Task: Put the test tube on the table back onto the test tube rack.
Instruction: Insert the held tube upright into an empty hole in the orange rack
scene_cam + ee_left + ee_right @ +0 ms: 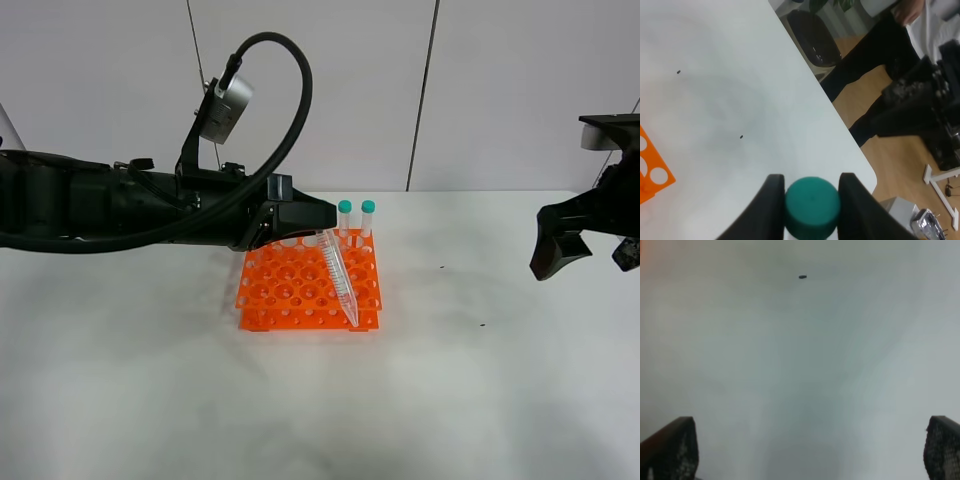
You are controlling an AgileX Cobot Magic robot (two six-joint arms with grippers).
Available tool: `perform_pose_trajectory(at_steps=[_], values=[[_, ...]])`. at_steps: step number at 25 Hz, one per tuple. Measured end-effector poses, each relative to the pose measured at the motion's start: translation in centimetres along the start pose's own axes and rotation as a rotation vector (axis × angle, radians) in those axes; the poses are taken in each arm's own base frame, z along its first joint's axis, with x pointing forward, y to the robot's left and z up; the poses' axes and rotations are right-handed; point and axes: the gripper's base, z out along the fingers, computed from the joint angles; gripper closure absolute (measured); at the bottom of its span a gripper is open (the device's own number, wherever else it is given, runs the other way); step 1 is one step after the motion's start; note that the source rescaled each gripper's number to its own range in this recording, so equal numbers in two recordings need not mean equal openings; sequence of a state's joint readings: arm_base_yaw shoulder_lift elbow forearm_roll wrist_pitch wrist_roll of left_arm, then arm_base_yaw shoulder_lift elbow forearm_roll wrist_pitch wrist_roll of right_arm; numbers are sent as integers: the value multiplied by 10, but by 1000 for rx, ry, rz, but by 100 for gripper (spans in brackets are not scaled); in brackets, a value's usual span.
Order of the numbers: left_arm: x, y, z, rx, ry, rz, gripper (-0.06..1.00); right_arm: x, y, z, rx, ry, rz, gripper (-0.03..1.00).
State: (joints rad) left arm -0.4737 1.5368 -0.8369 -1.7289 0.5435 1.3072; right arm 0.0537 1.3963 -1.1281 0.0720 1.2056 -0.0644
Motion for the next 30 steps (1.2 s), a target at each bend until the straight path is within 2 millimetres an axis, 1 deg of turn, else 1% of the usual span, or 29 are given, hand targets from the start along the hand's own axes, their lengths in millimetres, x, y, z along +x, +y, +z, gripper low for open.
perform_pose_trajectory(at_steps=[3, 6, 8, 9, 10, 12, 13, 16, 19, 21, 23, 28, 30], values=[[0, 0, 0, 0, 0, 0, 94, 28, 2, -9, 1, -26, -1, -3], [0, 0, 0, 0, 0, 0, 94, 69, 4, -20, 3, -79, -4, -3], [0, 0, 0, 0, 0, 0, 94, 103, 6, -28, 5, -146, -8, -3], [0, 0, 0, 0, 0, 0, 94, 120, 7, -31, 8, -196, -11, -3], [0, 0, 0, 0, 0, 0, 94, 133, 7, -34, 10, -258, -13, -3], [0, 0, 0, 0, 0, 0, 94, 160, 8, -39, 19, -425, -22, -3], [0, 0, 0, 0, 0, 0, 94, 173, 9, -42, 23, -520, -26, -3], [0, 0, 0, 0, 0, 0, 94, 202, 10, -39, 30, -697, -33, -3], [0, 0, 0, 0, 0, 0, 94, 225, 10, -32, 33, -783, -38, -3], [0, 0, 0, 0, 0, 0, 94, 236, 10, -29, 38, -811, -38, -3], [0, 0, 0, 0, 0, 0, 94, 242, 9, -30, 46, -846, -20, -3], [0, 0, 0, 0, 0, 0, 94, 248, 8, -32, 52, -886, 9, -3], [0, 0, 0, 0, 0, 0, 94, 254, 8, -33, 54, -922, 7, -3]])
